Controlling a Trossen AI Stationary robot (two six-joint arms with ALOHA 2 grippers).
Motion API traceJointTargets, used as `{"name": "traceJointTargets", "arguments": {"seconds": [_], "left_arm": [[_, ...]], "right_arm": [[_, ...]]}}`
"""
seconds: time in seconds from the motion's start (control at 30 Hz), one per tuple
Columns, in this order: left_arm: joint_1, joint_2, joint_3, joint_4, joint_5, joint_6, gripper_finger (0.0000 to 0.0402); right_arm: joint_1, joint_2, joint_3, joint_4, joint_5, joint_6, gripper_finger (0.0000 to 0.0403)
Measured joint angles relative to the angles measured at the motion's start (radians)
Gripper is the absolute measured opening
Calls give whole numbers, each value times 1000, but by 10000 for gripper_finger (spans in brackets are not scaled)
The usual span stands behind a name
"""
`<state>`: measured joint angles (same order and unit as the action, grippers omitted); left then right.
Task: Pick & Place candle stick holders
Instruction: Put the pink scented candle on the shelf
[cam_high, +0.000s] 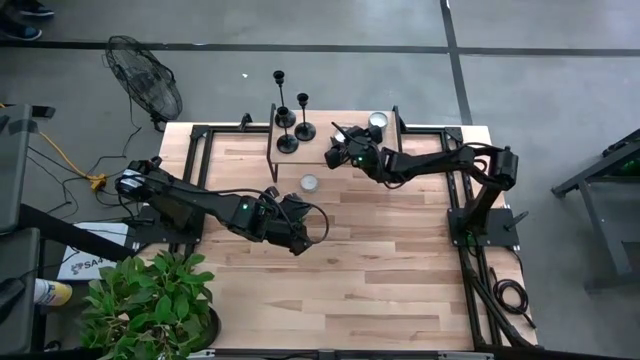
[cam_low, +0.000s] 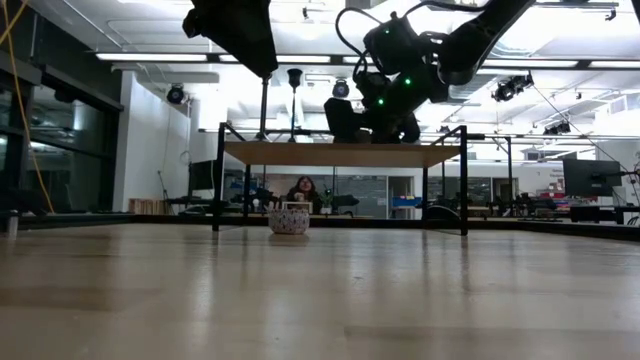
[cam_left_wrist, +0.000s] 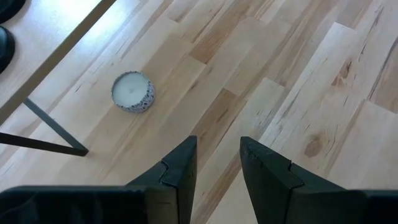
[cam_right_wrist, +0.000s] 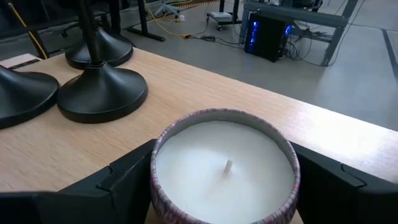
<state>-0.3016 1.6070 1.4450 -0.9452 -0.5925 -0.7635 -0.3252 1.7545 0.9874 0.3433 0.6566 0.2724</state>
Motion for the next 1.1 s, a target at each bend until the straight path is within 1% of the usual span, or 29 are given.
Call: {"name": "traceJointTargets", "arguments": {"seconds": [0.1,0.2,0.37,0.6,0.67,0.87,0.97,1.1], "left_arm": [[0,0,0,0,0,0,120],[0,0,0,-1,0,0,120],[0,0,0,0,0,4,120],[0,0,0,-1,0,4,120],[0,0,0,0,4,4,120],[0,0,0,-1,8,3,120],[0,0,0,-1,8,3,120],[0,0,0,-1,10,3,120]], "right_arm": [[2,-5,-1,-3,3,-1,303],[7,-15,-3,-8,31,-14,303],[7,-25,-4,-8,21,-41,303],[3,-26,-4,-4,-21,-35,303],[-8,-27,-4,-7,-58,-8,306],[-31,-28,-3,-36,-150,36,345],[-29,-28,-3,-36,-119,33,355],[-15,-28,-3,-32,-83,-3,357]]}}
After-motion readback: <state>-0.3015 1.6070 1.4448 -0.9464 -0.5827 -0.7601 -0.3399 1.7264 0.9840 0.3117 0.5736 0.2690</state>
